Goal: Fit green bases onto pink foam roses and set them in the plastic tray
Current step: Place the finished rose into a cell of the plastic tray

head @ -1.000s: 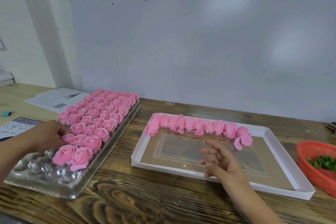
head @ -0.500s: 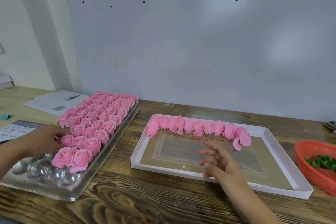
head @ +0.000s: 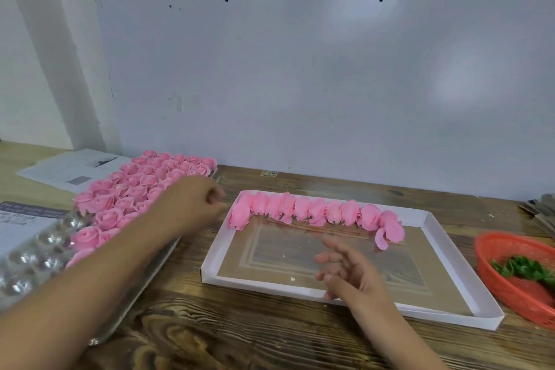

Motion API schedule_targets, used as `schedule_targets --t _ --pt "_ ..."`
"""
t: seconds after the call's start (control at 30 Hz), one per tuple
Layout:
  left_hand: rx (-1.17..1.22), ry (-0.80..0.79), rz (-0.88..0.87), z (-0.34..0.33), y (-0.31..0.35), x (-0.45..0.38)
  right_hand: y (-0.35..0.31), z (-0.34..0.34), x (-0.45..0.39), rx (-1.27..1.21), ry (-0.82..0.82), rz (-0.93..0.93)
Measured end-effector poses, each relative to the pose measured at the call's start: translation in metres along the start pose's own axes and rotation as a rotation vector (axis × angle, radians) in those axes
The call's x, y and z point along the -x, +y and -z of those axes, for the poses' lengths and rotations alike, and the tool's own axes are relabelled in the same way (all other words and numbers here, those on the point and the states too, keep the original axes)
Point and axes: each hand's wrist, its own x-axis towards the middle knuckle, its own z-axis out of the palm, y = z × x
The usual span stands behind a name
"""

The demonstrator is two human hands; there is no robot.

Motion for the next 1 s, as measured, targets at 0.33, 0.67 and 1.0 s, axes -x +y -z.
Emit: schedule_targets --t 0.33,0.67,1.0 --pt "-0.431 -0.079 0.051 -0.106 0.017 -0.048 -0.004 -0.004 0.0 0.033 -0.006 -0.016" --pt "-0.606 -0.024 0.06 -0.112 0.021 -0.047 -0.009 -0.004 0.002 0.067 -0.008 -0.03" --pt "-0.216 -0.027 0.141 -0.112 0.026 -0.037 -0.012 -0.005 0.003 0.071 -0.013 -0.046"
